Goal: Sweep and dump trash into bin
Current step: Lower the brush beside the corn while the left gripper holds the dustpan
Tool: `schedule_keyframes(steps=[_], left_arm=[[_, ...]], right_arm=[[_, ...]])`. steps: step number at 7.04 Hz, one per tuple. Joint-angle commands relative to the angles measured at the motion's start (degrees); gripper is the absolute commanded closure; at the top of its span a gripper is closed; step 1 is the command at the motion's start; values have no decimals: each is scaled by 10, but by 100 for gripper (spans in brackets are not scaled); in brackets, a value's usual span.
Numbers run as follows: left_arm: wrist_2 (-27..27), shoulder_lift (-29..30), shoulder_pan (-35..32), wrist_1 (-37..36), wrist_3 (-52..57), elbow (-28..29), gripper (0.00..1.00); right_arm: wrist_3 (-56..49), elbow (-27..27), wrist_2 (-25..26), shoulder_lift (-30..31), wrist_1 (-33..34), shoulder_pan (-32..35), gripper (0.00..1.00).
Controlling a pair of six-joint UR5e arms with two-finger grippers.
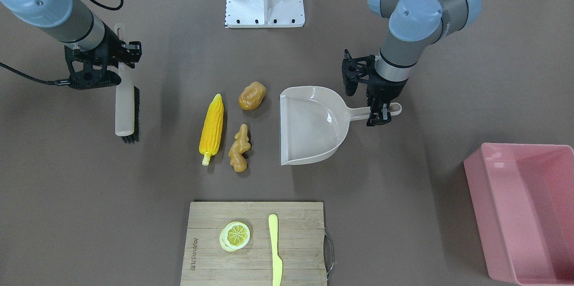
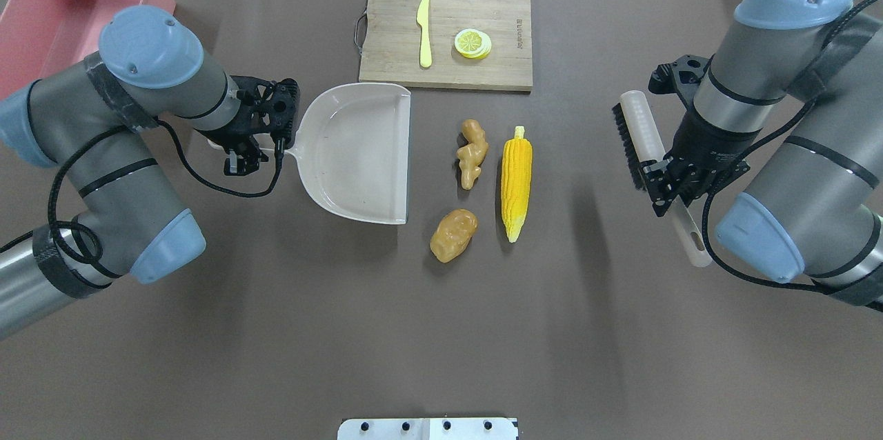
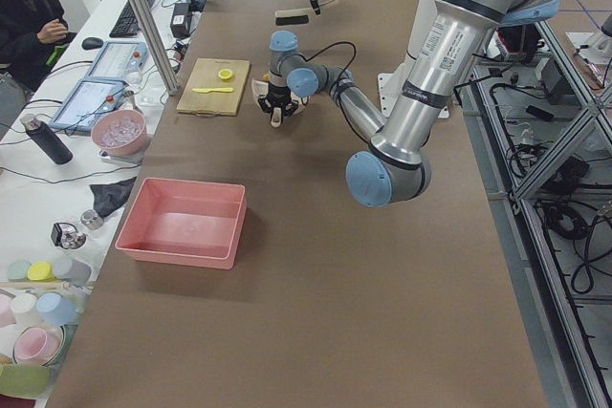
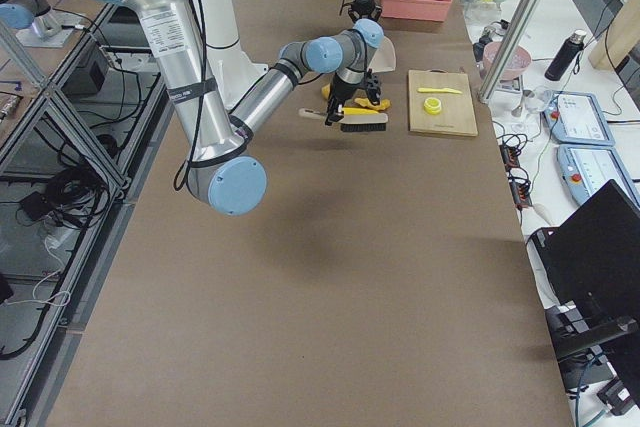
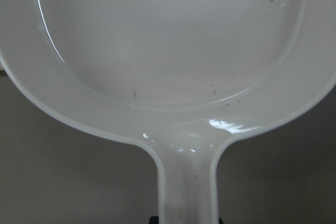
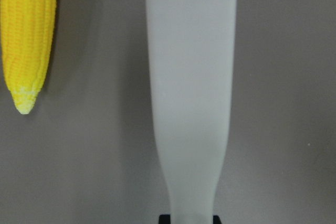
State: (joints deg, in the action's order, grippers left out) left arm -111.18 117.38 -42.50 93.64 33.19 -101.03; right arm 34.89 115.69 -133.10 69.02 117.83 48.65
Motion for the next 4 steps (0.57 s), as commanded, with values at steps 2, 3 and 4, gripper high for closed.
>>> schedule_keyframes(steps=[2,3,4], left_arm=[[0,5,-1,-107,0,-34,100],[0,22,1,-175,0,-55,100],[0,37,1,-206,0,-54,100]], right_arm=[[15,32,-45,-1,-44,6,100],[42,32,-45,-3,-52,3,100],[42,31,-45,-2,-59,3,100]])
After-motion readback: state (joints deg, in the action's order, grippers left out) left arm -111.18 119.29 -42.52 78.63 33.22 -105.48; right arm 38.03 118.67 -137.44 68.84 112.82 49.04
